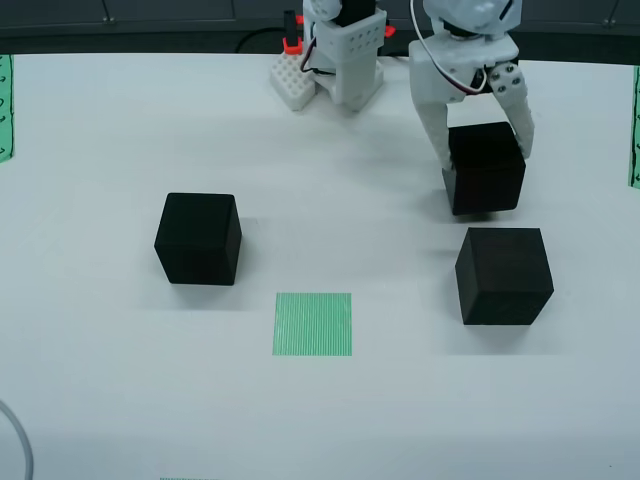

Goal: Stack 3 Blocks on the chosen place.

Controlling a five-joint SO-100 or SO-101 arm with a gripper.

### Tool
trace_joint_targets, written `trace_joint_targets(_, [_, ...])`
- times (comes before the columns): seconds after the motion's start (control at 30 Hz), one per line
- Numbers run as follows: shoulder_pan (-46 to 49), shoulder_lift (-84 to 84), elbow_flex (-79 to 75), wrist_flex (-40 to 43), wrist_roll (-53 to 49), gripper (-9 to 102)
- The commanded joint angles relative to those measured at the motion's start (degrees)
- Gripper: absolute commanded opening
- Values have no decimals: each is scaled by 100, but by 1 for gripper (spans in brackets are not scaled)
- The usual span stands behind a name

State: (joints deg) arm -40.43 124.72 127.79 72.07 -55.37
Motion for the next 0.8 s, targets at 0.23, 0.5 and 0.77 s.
trace_joint_targets(0.23, [835,1011,-1582,1178,809,15])
trace_joint_targets(0.5, [1310,519,-2777,1661,2048,15])
trace_joint_targets(0.77, [2224,-905,-3199,1327,3885,15])
